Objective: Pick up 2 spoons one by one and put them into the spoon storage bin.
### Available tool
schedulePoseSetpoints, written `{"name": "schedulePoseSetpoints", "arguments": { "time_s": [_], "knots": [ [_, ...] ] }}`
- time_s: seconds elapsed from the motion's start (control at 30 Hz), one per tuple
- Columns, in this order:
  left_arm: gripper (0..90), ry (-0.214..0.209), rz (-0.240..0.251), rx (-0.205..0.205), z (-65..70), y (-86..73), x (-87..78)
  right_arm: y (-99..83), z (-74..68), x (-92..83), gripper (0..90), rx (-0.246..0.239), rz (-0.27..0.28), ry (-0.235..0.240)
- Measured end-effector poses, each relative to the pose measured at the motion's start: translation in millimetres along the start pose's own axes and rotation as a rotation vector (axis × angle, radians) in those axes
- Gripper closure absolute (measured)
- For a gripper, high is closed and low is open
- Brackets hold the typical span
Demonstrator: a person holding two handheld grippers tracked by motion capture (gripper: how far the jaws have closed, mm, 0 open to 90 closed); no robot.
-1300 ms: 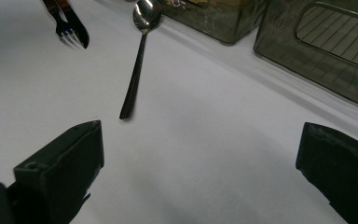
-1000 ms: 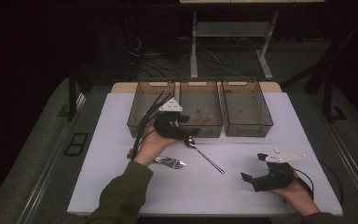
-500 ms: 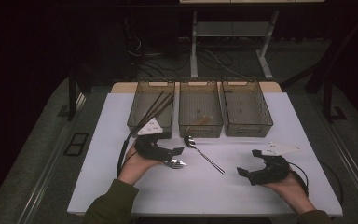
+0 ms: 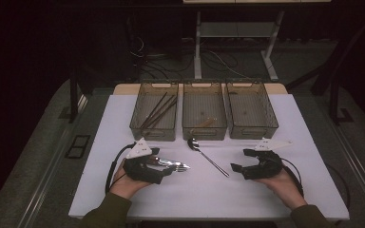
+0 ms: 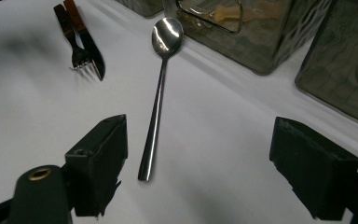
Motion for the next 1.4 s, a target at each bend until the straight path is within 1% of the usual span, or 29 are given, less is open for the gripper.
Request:
{"name": "schedulePoseSetpoints", "arguments": {
  "time_s": [0.03,0.13,0.2,0.3,0.37,0.43,0.53,0.67,0.77,0.83,0.97,1.03,1.13,1.3,1.4],
  "knots": [
    [9.3,0.006,-0.001,-0.003,0.0,-2.0,-2.0,1.4,0.0,2.0,21.8,-0.003,-0.003,0.004],
    [6.6,0.021,-0.003,-0.008,1.1,-7.9,-7.2,5.3,-2.0,7.6,24.5,-0.004,-0.01,0.017],
    [6.5,0.024,-0.006,-0.016,2.3,-12.4,-10.1,7.5,-4.0,11.3,28.3,-0.005,-0.019,0.025],
    [6.5,0.021,-0.013,-0.027,5.8,-18.8,-13.5,10.1,-6.8,17.5,39.7,-0.009,-0.034,0.053],
    [6.5,0.018,-0.014,-0.033,8.2,-21.7,-16.0,10.5,-8.8,22.3,43.7,-0.016,-0.051,0.067],
    [6.6,0.014,-0.013,-0.035,10.1,-24.4,-18.2,10.3,-11.9,26.6,50.0,-0.028,-0.07,0.08],
    [6.8,0.011,-0.019,-0.037,12.1,-27.8,-19.8,9.5,-18.6,32.1,62.6,-0.044,-0.098,0.101],
    [7.1,0.006,-0.025,-0.034,12.2,-28.3,-19.5,7.4,-29.5,39.3,80.5,-0.083,-0.14,0.132],
    [7.3,0.002,-0.027,-0.033,12.3,-28.7,-18.9,3.5,-36.6,44.4,89.6,-0.117,-0.179,0.146],
    [7.6,-0.002,-0.031,-0.034,12.6,-29.0,-18.2,0.8,-39.2,47.0,89.8,-0.143,-0.205,0.141],
    [8.6,-0.003,-0.034,-0.032,12.9,-29.1,-17.3,-2.8,-39.0,49.8,89.8,-0.164,-0.24,0.118],
    [8.6,-0.003,-0.033,-0.032,12.9,-29.1,-17.3,-4.0,-37.5,50.6,89.9,-0.181,-0.253,0.092],
    [8.6,-0.003,-0.035,-0.033,12.6,-29.4,-17.2,-3.3,-34.8,50.7,89.9,-0.183,-0.25,0.075],
    [8.6,-0.005,-0.037,-0.033,12.9,-29.5,-16.6,-0.7,-27.7,48.8,89.9,-0.191,-0.241,0.027],
    [8.6,-0.006,-0.037,-0.031,12.9,-29.4,-16.7,0.0,-22.6,49.4,89.9,-0.178,-0.244,0.019]
  ]
}}
Point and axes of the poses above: each handheld gripper's, and its own axes: x roughly forward along the jaws, y roughly out of its top, z roughly to its right, the point moved 4 cm from there along x, roughly forward along the jaws, and after that the axes turned 6 degrees about x, right-handed, at the moved point
